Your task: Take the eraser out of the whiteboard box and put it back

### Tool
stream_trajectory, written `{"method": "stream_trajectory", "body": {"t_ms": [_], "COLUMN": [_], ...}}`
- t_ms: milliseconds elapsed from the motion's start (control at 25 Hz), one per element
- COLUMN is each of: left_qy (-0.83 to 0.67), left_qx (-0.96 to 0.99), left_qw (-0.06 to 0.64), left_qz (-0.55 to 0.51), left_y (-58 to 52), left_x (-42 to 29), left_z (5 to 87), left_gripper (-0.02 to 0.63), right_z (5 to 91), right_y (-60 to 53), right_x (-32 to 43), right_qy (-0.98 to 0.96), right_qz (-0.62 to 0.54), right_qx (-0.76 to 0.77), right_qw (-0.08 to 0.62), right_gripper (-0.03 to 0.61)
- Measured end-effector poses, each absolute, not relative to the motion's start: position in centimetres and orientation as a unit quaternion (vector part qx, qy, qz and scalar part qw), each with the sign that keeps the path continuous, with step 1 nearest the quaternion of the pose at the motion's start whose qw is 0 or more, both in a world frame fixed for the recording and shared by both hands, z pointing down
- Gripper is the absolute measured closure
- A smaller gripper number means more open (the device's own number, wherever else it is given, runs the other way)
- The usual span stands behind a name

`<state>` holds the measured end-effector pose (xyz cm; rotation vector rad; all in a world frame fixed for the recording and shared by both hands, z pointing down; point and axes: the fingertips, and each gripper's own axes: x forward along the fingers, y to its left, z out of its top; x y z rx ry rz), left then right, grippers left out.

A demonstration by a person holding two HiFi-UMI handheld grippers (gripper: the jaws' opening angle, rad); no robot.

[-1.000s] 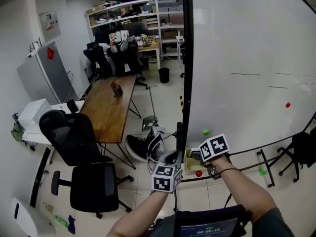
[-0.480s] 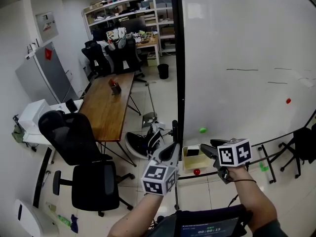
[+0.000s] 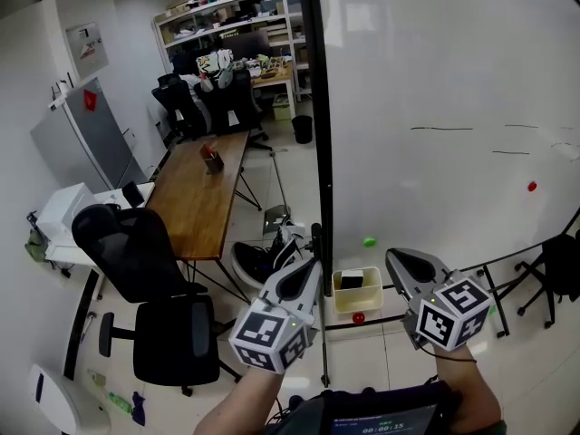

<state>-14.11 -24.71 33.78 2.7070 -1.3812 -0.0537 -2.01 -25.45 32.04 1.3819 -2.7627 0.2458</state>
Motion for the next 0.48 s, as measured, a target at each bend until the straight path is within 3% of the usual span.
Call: {"method": "stream_trajectory", "body": {"t_ms": [480], "left_qy": [-0.458], "left_qx": [0.887], "left_qw": [0.050], "left_qz": [-0.018], "left_y": [-24.4], "left_x": [-11.9], "left_z": [33.6], "left_gripper": [0.584], "right_z": [30.6], "right_y": [-25.3], "right_x": [0.2], "right_qy": [-0.893], "right_qz": [0.048], "right_qx": [0.447], "right_qw": [0.008], "right_gripper": [0.557]}}
